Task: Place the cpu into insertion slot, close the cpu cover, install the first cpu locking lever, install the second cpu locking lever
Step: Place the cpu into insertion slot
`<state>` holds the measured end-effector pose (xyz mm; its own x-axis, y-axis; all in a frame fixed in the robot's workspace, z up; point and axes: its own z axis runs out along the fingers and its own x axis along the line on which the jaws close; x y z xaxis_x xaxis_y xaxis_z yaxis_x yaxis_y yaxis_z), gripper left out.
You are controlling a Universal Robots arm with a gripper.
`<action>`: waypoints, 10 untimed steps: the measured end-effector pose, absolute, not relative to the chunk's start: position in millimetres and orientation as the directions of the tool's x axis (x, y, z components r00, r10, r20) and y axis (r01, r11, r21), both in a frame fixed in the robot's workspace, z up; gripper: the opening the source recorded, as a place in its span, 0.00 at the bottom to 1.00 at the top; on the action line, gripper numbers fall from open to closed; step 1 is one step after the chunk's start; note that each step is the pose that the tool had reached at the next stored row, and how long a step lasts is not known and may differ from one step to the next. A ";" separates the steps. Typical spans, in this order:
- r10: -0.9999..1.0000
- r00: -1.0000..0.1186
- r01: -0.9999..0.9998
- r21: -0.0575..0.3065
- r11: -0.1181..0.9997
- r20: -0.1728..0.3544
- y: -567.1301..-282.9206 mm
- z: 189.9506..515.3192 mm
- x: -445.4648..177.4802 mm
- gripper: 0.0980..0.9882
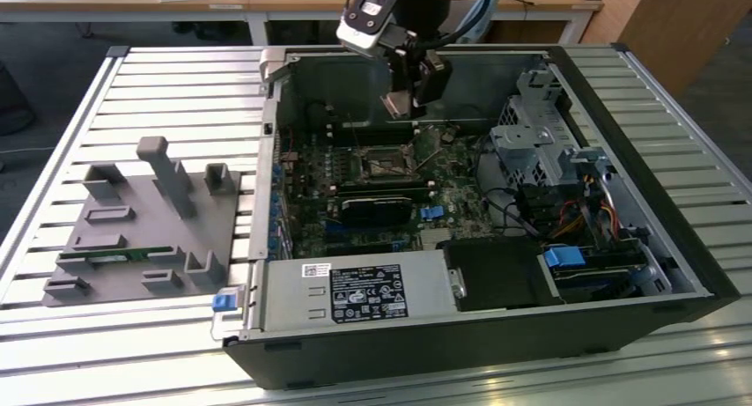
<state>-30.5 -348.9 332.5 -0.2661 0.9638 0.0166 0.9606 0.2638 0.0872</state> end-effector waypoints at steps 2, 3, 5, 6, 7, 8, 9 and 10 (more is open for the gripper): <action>0.964 -0.265 0.961 0.087 0.263 0.017 -348.9 332.3 -30.5 0.50; 0.964 -0.265 0.961 0.087 0.263 0.017 -348.9 332.1 -30.5 0.50; 0.964 -0.265 0.961 0.087 0.263 0.017 -348.9 331.8 -30.5 0.50; 0.964 -0.265 0.961 0.087 0.263 0.017 -348.9 331.7 -30.5 0.50; 0.964 -0.265 0.961 0.087 0.263 0.017 -348.9 331.5 -30.5 0.50; 0.964 -0.265 0.961 0.087 0.263 0.017 -348.9 331.5 -30.5 0.50; 0.964 -0.265 0.961 0.087 0.263 0.017 -348.9 331.3 -30.5 0.50; 0.964 -0.265 0.961 0.087 0.263 0.017 -348.9 331.2 -30.5 0.50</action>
<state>-30.5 -348.9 331.2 -0.2654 0.9640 0.0166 0.9608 0.2630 0.0873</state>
